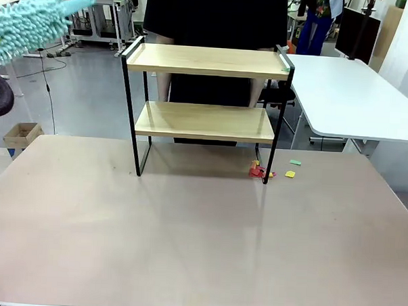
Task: Clean the shelf.
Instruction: Hand the Duster back to the human.
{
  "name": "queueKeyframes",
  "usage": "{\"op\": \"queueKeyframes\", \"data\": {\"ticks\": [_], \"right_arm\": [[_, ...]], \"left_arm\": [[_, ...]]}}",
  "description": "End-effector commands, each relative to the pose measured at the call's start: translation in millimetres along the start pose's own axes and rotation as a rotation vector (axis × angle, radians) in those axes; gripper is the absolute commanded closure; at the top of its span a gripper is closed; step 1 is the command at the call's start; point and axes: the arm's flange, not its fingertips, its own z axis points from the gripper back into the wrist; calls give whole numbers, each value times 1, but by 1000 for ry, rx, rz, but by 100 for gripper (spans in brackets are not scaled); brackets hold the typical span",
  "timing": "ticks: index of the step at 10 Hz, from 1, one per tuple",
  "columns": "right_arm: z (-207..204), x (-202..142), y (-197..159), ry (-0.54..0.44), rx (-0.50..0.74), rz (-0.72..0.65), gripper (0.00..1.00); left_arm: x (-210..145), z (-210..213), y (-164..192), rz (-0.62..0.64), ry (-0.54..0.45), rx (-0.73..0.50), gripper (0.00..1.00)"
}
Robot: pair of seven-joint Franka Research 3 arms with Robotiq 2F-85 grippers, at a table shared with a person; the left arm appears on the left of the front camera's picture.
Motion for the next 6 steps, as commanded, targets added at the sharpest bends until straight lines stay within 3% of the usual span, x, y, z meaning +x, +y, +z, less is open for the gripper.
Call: {"op": "queueKeyframes", "data": {"ticks": [1,6], "right_arm": [[1,1,0,3,-6,10,0],[1,1,0,3,-6,10,0]], "left_arm": [[-27,-14,-16,-35,9,59,83],[-88,-26,-18,-16,72,104,83]]}}
